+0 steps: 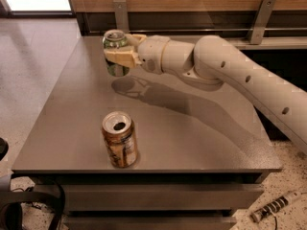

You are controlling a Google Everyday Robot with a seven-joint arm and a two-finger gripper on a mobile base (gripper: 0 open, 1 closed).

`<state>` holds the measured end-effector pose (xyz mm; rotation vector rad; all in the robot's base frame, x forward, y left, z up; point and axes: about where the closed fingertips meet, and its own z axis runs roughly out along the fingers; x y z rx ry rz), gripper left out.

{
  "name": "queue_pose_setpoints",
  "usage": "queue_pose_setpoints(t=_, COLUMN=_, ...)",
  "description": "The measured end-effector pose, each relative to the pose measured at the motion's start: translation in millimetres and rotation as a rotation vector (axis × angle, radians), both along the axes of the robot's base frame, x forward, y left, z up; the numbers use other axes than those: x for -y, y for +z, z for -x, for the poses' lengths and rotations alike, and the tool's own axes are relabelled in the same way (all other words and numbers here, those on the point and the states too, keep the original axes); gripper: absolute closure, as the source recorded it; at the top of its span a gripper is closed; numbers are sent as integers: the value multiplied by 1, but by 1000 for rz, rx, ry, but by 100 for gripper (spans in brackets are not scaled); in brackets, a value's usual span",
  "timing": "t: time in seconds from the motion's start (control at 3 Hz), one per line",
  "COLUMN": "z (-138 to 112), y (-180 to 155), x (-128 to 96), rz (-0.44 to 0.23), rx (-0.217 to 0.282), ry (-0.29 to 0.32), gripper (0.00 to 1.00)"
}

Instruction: Pick green can

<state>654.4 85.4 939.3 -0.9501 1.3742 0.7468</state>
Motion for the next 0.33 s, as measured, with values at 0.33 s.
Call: queue_pose_setpoints(t=0.33, z=5, y=38, x=14, rz=21, rx=49, ry=-7, gripper=100)
